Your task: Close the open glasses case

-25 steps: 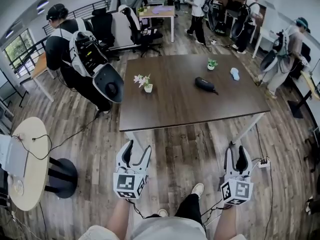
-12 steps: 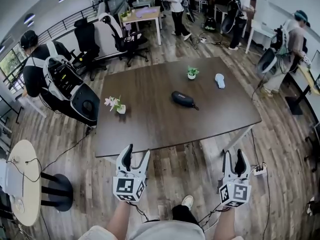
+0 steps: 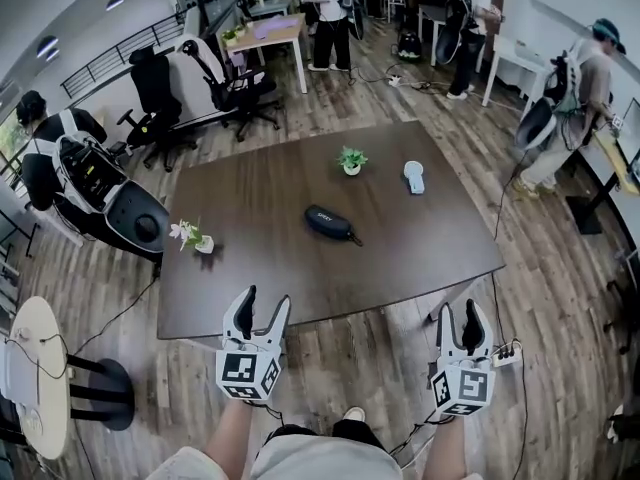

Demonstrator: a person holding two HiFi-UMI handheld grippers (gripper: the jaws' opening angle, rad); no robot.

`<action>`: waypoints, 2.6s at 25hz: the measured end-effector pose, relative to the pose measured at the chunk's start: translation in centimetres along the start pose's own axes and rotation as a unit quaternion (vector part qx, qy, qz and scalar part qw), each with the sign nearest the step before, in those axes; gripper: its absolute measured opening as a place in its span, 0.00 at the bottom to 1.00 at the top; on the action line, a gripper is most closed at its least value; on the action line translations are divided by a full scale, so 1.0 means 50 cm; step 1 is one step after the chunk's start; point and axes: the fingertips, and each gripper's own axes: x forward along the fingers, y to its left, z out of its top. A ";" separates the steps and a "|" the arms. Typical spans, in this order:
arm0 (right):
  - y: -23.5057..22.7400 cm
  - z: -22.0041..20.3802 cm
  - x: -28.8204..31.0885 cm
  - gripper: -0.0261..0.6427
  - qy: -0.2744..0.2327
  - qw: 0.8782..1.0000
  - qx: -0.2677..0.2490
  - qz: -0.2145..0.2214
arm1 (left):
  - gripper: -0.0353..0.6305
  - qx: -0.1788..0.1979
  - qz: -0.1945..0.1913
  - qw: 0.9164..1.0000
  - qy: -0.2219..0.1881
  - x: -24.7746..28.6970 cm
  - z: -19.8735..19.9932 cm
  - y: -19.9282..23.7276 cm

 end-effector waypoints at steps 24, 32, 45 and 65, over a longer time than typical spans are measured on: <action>0.032 0.047 0.513 0.33 -0.019 0.996 -0.047 0.075 | 0.45 -0.018 0.077 0.996 -0.039 0.323 0.024 0.218; 0.082 0.078 0.672 0.33 -0.043 0.993 -0.057 0.098 | 0.45 -0.024 0.121 0.990 -0.062 0.396 0.044 0.342; 0.131 0.108 0.749 0.33 -0.064 0.989 -0.063 0.120 | 0.45 -0.010 0.144 0.986 -0.080 0.415 0.072 0.403; 0.180 0.086 0.788 0.33 -0.061 0.984 -0.051 0.157 | 0.44 -0.001 0.132 0.989 -0.071 0.459 0.066 0.390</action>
